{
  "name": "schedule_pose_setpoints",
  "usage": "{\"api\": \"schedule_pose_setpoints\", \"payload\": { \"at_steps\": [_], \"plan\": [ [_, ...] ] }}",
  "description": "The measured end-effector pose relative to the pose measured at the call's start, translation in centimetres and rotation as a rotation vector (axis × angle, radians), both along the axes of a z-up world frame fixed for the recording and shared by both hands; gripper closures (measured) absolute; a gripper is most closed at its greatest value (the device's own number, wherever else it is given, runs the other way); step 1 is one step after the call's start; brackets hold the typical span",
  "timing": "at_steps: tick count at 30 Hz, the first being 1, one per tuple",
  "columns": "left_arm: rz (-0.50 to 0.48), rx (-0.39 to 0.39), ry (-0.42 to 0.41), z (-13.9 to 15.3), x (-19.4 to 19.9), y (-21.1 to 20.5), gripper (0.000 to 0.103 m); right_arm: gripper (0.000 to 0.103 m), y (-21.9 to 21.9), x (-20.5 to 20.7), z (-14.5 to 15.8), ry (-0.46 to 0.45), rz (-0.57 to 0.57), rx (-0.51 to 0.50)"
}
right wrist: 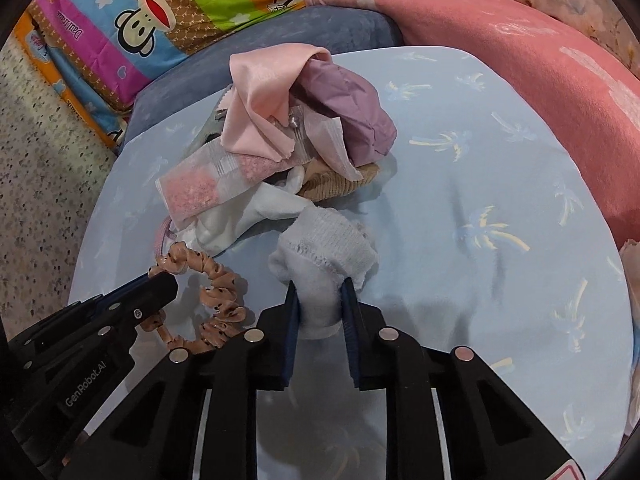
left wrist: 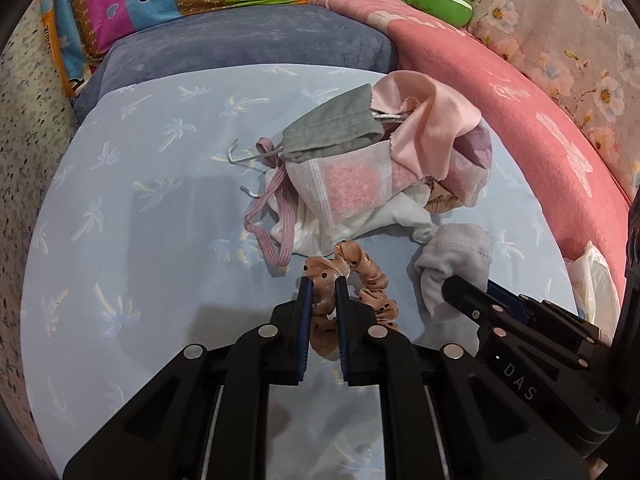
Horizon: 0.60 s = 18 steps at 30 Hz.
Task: Collect trash
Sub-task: 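Lift the tan scrunchie and grey sock and carry both toward the white bin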
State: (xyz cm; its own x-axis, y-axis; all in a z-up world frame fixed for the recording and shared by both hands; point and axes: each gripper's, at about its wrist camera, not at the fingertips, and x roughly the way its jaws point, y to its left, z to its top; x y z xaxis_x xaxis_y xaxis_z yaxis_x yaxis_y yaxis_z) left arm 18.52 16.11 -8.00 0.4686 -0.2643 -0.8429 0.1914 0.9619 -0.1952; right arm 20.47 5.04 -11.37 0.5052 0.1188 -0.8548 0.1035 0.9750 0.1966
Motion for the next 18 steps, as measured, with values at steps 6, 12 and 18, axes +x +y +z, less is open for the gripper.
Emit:
{"api": "schedule_pose_setpoints", "payload": {
  "at_steps": [6,12,18],
  "plan": [
    [-0.026,-0.006,-0.034,1.6,-0.4,-0.9,0.091,0.086,-1.1,-1.5,2.2,-0.049,-0.015,0.012],
    [-0.060,-0.015,-0.080,3.6,-1.3,-2.4,0.091,0.086,-2.7,-3.6,5.6,-0.113,-0.036,0.012],
    [-0.100,-0.034,-0.133,6.0,-2.6,-4.2,0.091,0.086,-4.8,-6.4,9.1,-0.181,-0.072,0.014]
  ]
}}
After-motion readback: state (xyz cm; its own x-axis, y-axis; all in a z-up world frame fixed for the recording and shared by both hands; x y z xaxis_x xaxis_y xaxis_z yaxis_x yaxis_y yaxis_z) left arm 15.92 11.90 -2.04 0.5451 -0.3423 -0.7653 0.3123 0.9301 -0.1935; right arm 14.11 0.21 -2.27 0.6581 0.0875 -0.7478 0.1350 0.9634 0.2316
